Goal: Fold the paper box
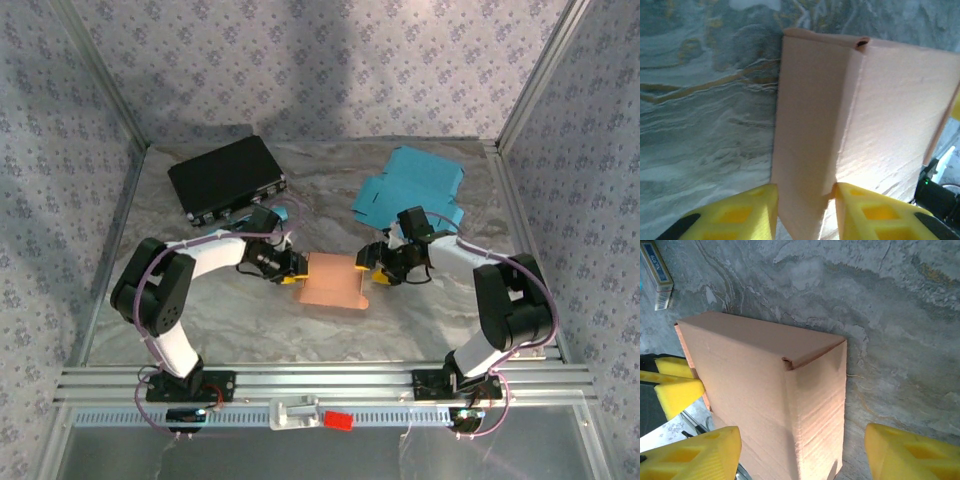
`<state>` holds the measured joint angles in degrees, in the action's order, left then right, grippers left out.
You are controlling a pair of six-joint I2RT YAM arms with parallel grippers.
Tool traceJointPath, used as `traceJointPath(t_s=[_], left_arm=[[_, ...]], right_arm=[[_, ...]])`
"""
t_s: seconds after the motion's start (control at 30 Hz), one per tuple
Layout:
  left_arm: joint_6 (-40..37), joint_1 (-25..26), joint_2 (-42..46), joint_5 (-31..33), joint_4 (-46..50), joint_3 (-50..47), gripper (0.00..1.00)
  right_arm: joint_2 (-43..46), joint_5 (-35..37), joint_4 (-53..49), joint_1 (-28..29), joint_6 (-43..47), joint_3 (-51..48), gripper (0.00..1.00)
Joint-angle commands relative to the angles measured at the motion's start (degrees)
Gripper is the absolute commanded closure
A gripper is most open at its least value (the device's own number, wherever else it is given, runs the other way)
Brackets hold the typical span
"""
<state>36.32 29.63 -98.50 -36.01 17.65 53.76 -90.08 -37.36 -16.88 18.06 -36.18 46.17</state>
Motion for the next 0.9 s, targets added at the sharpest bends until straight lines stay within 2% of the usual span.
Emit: traceJointPath(t_s=[0.0, 0.2, 0.4, 0.73, 0.87], left_arm=[[1.33, -0.11, -1.25, -0.01, -2.87, -0.84, 0.71], [1.5, -0.7, -1.43, 0.26, -3.48, -1.24, 0.79], [1.3, -1.79, -1.45, 0.58, -3.93, -3.16, 0.82], [-0.3, -5.08, -0.91, 0.29, -4.96, -7.81, 0.84], [-0.27, -5.48, -0.85, -0.46, -5.48, -7.96, 0.83]], right_arm=[[-0.74, -1.21, 1.32, 0.61, -0.5, -0.95, 0.32], [-1.67, -3.13, 3.83, 0.74, -0.55, -1.68, 0.3], [-2.28, -6.03, 6.07, 1.1, -0.7, -1.91, 0.28], [-2.82, -9.11, 9.83, 3.36, -3.15, -1.13, 0.27], [-3.19, -10.27, 14.09, 4.22, -7.48, -1.0, 0.29]])
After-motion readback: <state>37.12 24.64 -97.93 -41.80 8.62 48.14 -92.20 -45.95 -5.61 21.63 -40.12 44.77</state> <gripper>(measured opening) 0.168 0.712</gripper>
